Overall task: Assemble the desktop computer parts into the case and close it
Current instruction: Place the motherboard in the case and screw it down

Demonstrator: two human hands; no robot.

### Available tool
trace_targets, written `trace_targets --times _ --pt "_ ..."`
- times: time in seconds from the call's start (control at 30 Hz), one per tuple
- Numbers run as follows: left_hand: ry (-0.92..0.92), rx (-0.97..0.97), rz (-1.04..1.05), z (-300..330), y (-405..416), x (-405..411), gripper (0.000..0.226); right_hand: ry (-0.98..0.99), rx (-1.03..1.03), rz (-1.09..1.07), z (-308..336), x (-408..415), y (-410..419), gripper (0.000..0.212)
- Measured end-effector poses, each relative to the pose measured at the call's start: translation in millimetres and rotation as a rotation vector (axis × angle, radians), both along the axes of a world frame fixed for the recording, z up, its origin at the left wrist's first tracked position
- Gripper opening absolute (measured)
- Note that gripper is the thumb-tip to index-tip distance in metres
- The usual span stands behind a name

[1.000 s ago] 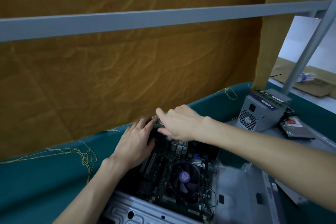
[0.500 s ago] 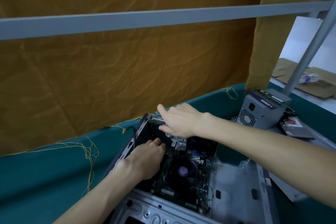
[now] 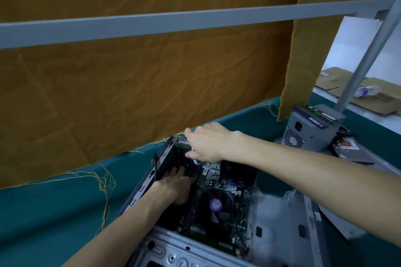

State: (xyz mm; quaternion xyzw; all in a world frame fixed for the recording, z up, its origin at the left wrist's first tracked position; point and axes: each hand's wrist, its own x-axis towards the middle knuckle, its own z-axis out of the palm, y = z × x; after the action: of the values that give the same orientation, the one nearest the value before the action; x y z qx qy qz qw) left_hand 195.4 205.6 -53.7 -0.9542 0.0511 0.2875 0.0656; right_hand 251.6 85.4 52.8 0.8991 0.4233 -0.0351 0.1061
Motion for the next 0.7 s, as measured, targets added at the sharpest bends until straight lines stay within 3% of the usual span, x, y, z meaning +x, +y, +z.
trace_targets --times 0.1,0.17,0.27,0.37,0.5,0.63,0.7 --pt "-0.017 -0.004 0.008 -2.9 0.7 1.9 0.072 0.105 -0.017 -0.021 2.3 -0.8 1.8 0.033" --pt "-0.025 -0.001 0.006 -4.9 0.4 3.2 0.071 0.022 -0.005 -0.004 2.1 -1.4 3.0 0.027" --pt "-0.035 -0.003 0.001 -7.0 1.4 4.6 0.072 -0.109 -0.044 0.001 0.2 -2.7 4.0 0.040" --pt "-0.044 -0.009 -0.006 -9.1 3.2 5.3 0.072 0.003 -0.039 0.003 0.4 -5.7 3.6 0.035" --pt "-0.054 -0.009 -0.012 -10.2 3.9 6.8 0.070 -0.149 -0.062 0.017 -2.0 -8.2 4.7 0.036" --pt "-0.055 -0.019 -0.013 -10.7 4.4 6.4 0.072 0.055 -0.016 -0.028 1.9 -5.5 0.8 0.035" --pt "-0.059 -0.017 -0.016 -11.5 4.1 7.1 0.071 0.019 0.020 -0.001 0.9 -6.4 -0.2 0.028"
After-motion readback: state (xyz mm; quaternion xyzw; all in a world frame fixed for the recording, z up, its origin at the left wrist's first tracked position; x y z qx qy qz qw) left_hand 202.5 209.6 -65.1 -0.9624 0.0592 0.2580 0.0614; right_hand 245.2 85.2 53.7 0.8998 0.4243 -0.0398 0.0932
